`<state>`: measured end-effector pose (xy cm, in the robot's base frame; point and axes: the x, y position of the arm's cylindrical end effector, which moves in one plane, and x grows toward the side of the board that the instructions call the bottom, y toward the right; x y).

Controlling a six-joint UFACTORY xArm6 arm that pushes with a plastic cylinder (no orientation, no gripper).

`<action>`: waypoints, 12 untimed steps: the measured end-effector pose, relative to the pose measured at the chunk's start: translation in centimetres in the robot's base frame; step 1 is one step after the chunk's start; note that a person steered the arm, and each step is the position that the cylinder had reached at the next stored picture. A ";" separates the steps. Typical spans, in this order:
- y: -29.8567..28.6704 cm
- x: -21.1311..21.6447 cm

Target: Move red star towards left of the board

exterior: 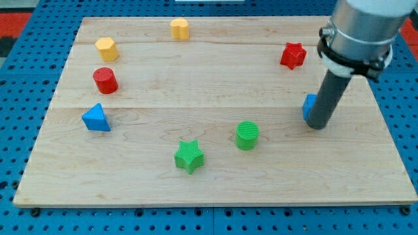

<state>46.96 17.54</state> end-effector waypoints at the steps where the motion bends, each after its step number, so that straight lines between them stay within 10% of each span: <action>1: -0.4 -1.0; 12: 2.4 -3.3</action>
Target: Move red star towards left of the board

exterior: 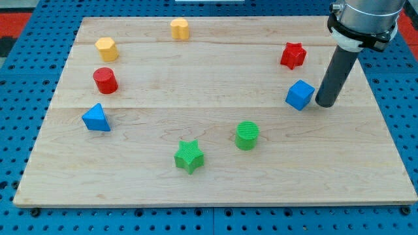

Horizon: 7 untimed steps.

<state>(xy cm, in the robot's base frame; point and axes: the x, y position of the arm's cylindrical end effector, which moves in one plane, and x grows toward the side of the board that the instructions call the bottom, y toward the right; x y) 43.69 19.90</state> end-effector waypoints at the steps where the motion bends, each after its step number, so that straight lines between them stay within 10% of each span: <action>1: 0.0 0.0; 4: 7.1 -4.5; 7: -0.7 -12.4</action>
<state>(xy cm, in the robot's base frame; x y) 31.27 19.22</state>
